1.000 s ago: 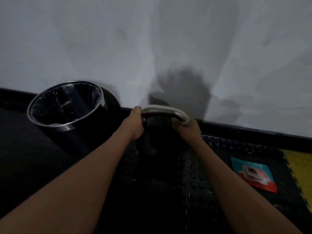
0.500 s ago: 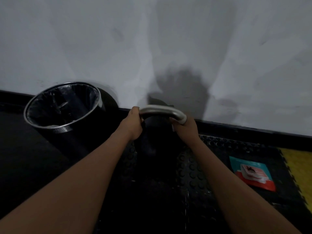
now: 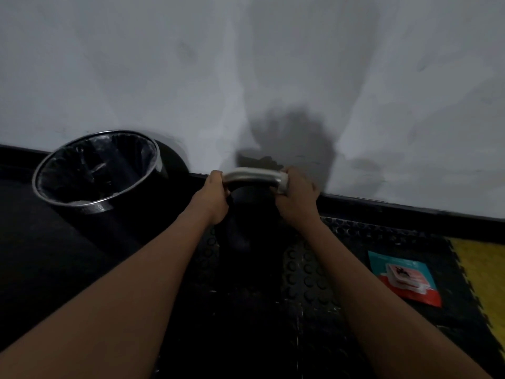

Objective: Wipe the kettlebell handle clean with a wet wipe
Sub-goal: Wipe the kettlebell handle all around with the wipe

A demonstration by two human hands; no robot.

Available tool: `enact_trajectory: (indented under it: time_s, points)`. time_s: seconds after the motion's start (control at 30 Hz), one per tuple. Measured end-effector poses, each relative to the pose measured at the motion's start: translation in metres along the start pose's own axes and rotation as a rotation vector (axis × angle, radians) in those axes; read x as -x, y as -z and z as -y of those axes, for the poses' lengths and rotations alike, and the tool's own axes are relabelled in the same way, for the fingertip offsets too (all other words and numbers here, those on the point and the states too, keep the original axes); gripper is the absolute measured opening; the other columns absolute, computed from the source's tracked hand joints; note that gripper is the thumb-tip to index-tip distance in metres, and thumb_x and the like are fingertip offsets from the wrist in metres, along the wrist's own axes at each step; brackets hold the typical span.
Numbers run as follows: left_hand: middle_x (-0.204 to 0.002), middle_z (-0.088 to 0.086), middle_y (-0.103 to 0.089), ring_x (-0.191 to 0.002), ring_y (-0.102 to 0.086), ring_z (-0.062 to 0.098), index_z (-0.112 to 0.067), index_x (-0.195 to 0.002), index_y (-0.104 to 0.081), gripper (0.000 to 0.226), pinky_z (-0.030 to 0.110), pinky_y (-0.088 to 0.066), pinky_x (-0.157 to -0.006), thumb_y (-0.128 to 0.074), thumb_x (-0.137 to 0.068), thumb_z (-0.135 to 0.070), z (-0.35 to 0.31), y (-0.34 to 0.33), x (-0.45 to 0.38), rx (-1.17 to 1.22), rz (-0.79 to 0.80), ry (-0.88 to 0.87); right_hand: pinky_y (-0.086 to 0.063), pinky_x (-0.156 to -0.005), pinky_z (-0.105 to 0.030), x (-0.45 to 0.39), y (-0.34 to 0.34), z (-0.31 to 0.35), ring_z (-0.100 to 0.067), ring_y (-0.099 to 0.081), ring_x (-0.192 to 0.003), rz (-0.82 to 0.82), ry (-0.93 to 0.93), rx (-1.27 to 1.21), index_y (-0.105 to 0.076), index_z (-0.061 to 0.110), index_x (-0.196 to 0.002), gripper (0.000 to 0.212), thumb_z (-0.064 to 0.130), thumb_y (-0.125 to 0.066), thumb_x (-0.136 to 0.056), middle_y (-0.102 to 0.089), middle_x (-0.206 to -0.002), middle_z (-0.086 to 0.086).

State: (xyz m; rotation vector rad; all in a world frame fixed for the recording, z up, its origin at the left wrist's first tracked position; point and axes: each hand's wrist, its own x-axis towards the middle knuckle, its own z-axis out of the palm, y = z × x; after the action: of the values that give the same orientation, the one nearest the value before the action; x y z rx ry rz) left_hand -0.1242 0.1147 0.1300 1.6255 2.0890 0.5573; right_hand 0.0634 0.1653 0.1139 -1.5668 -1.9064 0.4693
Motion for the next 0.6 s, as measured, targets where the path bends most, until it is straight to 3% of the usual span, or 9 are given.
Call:
enact_trajectory:
  time_s: [0.1, 0.17, 0.23, 0.33, 0.4, 0.47, 0.6]
  points:
    - [-0.127, 0.019, -0.049, -0.101, -0.057, 0.04, -0.01, -0.126, -0.034, 0.033, 0.039, -0.043, -0.082, -0.047, -0.096, -0.017, 0.001, 0.0, 0.0, -0.005, 0.015, -0.004, -0.039, -0.091, -0.038, 0.005, -0.009, -0.014, -0.02, -0.059, -0.092, 0.0, -0.155, -0.158, -0.058, 0.023, -0.102, 0.026, 0.031, -0.068, -0.079, -0.06, -0.088, 0.004]
    - [-0.128, 0.018, -0.048, -0.1, -0.056, 0.039, -0.011, -0.125, -0.034, 0.033, 0.039, -0.043, -0.081, -0.047, -0.095, -0.016, 0.001, 0.002, 0.001, -0.004, 0.025, -0.008, -0.05, -0.073, -0.034, 0.01, -0.012, -0.019, -0.01, -0.059, -0.068, 0.041, -0.278, -0.468, -0.063, 0.017, -0.092, 0.024, 0.033, -0.073, -0.077, -0.062, -0.071, 0.004]
    - [-0.128, 0.018, -0.048, -0.098, -0.057, 0.039, -0.011, -0.124, -0.034, 0.032, 0.04, -0.044, -0.082, -0.048, -0.095, -0.017, 0.001, 0.003, 0.002, 0.002, 0.03, -0.013, -0.047, -0.054, -0.024, 0.012, -0.015, -0.022, -0.001, -0.054, -0.05, 0.065, -0.345, -0.698, -0.065, 0.011, -0.085, 0.016, 0.02, -0.076, -0.079, -0.06, -0.06, 0.004]
    - [-0.126, 0.019, -0.049, -0.096, -0.058, 0.039, -0.011, -0.123, -0.034, 0.031, 0.04, -0.045, -0.081, -0.047, -0.096, -0.017, 0.002, 0.005, 0.003, 0.002, 0.033, -0.023, -0.049, -0.06, -0.025, 0.003, -0.01, -0.02, -0.005, -0.06, -0.059, 0.125, -0.374, -0.567, -0.069, 0.016, -0.082, 0.021, 0.033, -0.079, -0.074, -0.067, -0.07, -0.002]
    - [-0.127, 0.02, -0.049, -0.097, -0.057, 0.04, -0.01, -0.124, -0.034, 0.03, 0.04, -0.044, -0.081, -0.046, -0.097, -0.017, 0.002, 0.006, 0.002, -0.009, 0.031, -0.034, -0.052, -0.074, -0.034, -0.01, -0.006, -0.018, -0.015, -0.064, -0.076, 0.159, -0.278, -0.248, -0.069, 0.02, -0.087, 0.034, 0.049, -0.075, -0.071, -0.07, -0.082, -0.004]
    - [-0.129, 0.02, -0.048, -0.098, -0.057, 0.04, -0.01, -0.124, -0.034, 0.031, 0.04, -0.044, -0.081, -0.046, -0.097, -0.018, 0.002, 0.006, 0.001, -0.013, 0.029, -0.037, -0.051, -0.085, -0.042, -0.017, -0.003, -0.011, -0.023, -0.065, -0.089, 0.173, -0.155, -0.019, -0.064, 0.025, -0.091, 0.032, 0.05, -0.069, -0.071, -0.07, -0.087, -0.004]
    - [-0.128, 0.021, -0.049, -0.098, -0.057, 0.041, -0.011, -0.125, -0.034, 0.031, 0.043, -0.047, -0.085, -0.045, -0.097, -0.02, 0.001, 0.005, 0.003, -0.008, 0.029, -0.033, -0.049, -0.086, -0.047, -0.011, -0.007, -0.007, -0.027, -0.065, -0.088, 0.072, -0.061, -0.045, -0.057, 0.027, -0.086, 0.027, 0.047, -0.064, -0.068, -0.066, -0.082, 0.0]
